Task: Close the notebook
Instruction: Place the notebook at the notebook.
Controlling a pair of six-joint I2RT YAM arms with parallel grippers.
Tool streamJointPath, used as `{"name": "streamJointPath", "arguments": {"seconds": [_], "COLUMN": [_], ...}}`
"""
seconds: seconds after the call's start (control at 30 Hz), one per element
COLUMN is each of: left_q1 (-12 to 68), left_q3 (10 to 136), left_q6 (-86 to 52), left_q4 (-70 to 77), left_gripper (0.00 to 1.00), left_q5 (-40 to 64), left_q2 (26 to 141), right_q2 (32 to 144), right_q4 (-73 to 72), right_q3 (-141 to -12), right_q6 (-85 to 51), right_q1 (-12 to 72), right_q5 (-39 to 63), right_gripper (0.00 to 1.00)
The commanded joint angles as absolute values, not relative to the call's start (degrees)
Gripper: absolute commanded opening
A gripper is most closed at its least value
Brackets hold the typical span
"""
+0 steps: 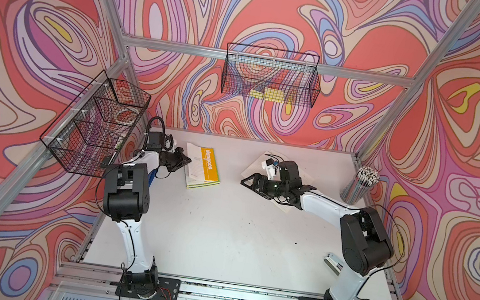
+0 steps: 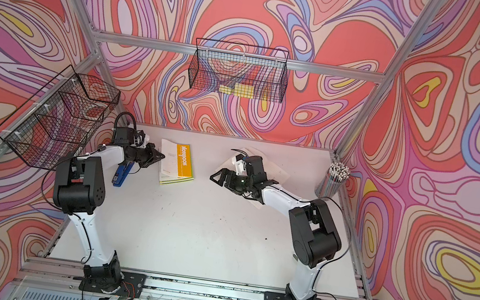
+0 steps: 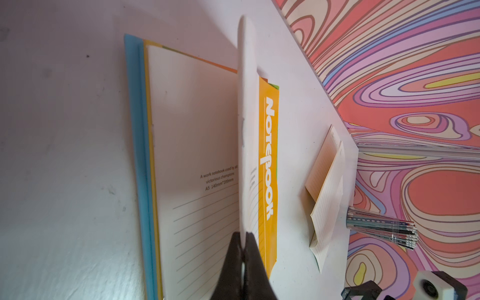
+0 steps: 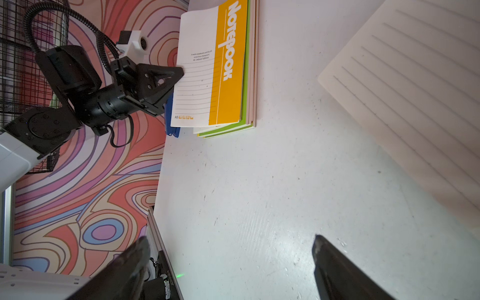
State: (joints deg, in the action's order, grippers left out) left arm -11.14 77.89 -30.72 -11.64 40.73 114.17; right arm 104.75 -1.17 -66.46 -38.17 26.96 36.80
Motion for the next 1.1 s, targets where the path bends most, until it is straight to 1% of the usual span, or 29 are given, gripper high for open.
{"name": "streamJointPath", "arguments": {"seconds": [0.0, 0.37, 0.53, 0.73, 0.87, 1.07], "left_q1": [-11.5, -11.43, -11.48, -11.42, -11.36, -11.42], "left_q3": [77.78, 76.9, 76.99, 77.08, 77.21, 77.43], "left_q6": [-28.78, -29.15, -28.83, -28.47, -28.3, -27.8], "left_q4": [-13.27, -12.65, -13.31, -13.96, -14.4, -14.67], "left_gripper": [0.0, 0.0, 0.06, 0.18, 0.21, 0.23], "left_q5": [38.89, 37.71, 36.93, 35.86, 35.17, 34.54], "left_q2": [115.12, 116.19, 116.37, 116.45, 116.46, 115.94], "right_q2": [105.73, 105.42, 105.66, 105.39, 105.22, 104.99], "right_q4": [-1.4, -2.42, -3.21, -3.34, -3.86, -4.22], "right_q3": [-66.32, -64.79, -64.43, -63.81, -63.24, -62.95], "right_q6": [-37.73, -38.31, -38.75, -38.76, -38.93, -39.1], "right_q1": [26.57, 26.06, 25.93, 25.89, 25.58, 25.5], "right_q5": [37.53, 37.87, 38.24, 38.28, 38.41, 38.67], "right_gripper": [0.98, 0.98, 0.98, 0.98, 0.98, 0.98]}}
